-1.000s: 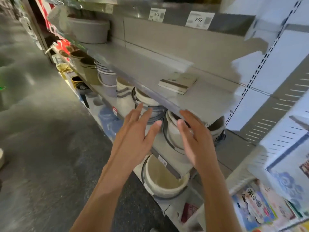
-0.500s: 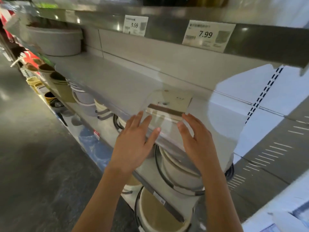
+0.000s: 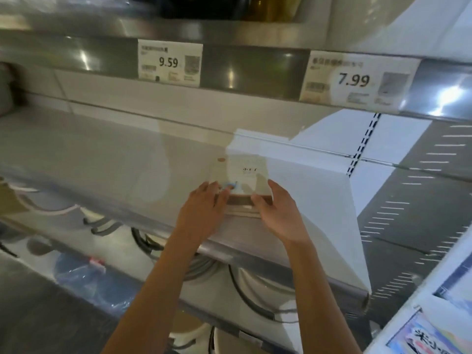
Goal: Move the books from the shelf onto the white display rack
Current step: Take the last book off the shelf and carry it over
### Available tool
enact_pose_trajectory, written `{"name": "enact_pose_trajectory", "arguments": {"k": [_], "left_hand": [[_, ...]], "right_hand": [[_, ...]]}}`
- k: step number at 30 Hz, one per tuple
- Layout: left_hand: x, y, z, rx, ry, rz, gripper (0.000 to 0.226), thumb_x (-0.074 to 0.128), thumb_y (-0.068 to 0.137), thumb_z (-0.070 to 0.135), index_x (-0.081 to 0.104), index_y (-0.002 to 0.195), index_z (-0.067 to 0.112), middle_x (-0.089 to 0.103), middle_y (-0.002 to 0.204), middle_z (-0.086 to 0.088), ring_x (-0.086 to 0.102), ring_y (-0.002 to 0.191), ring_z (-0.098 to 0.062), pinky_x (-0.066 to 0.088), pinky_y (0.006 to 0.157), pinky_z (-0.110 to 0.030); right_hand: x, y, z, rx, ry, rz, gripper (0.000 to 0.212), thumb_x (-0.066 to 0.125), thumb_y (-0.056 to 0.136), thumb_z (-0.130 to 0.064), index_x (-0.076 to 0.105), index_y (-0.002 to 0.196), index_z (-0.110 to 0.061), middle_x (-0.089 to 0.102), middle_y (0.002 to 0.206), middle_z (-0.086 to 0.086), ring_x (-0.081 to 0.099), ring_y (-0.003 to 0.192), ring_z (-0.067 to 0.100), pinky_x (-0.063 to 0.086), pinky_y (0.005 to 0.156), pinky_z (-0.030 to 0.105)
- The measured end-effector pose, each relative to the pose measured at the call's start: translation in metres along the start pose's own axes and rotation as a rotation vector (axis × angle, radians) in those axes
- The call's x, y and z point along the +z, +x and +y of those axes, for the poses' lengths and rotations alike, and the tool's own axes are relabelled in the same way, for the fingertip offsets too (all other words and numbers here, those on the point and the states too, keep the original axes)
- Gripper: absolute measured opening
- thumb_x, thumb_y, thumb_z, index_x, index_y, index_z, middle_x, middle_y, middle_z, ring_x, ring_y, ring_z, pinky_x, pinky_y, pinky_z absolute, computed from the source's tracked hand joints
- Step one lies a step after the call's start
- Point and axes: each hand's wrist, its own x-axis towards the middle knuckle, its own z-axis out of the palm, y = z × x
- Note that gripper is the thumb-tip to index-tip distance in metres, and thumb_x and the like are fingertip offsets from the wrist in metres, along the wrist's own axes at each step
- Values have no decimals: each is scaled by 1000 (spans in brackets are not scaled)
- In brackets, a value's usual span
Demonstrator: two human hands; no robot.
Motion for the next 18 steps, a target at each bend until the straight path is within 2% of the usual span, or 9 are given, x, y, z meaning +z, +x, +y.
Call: {"name": "enact_pose_trajectory", "arguments": {"k": [3,5,6,10,13,16,18], "left_hand": [[2,24,-8,-28,-28,-103,60,32,99,58,52,134,13,57,132,-11,54,122,-33,43,98,-43],[7,38,-14,-10,-69,-111,72,28,88,72,57,122,16,64,116,-10,60,108,-32,48,88,-41],[9,43,-16,-10,-79,-120,69,30,89,71,56,119,15,64,113,-11,61,105,-31,47,85,-40],[6,43,-5,-21,-87,-179,37,40,104,43,53,110,9,58,111,-14,55,100,-32,42,81,-37],[7,41,-11,-36,-208,-122,38,44,100,48,53,99,11,58,102,-10,56,91,-26,37,74,-35],[0,40,-16,-6,-262,-70,37,53,97,45,64,101,10,65,104,-7,61,98,-26,43,79,-34],[-8,35,-17,10,-340,-22,38,62,95,38,65,119,8,66,119,-5,61,109,-23,45,94,-31]], "right_hand": [[13,11,-12,74,-5,-10,50,54,95,-42,47,138,-18,61,131,-1,60,114,21,48,94,32],[23,16,-15,122,-73,-2,44,56,94,-33,48,131,-11,63,127,6,61,108,27,50,93,36],[27,18,-15,144,-100,1,45,57,92,-33,47,129,-10,63,125,8,61,106,29,50,95,40],[31,20,-24,174,-128,11,47,63,90,-36,49,129,-14,63,125,5,58,109,29,45,101,44],[30,18,-28,208,-123,30,55,66,90,-38,50,137,-14,59,135,6,54,121,30,40,108,43],[32,12,-27,259,-65,61,67,68,89,-37,44,147,-15,50,147,7,50,131,28,38,111,41],[34,8,-25,263,13,89,65,70,87,-35,47,145,-17,53,144,6,57,123,27,46,106,42]]}}
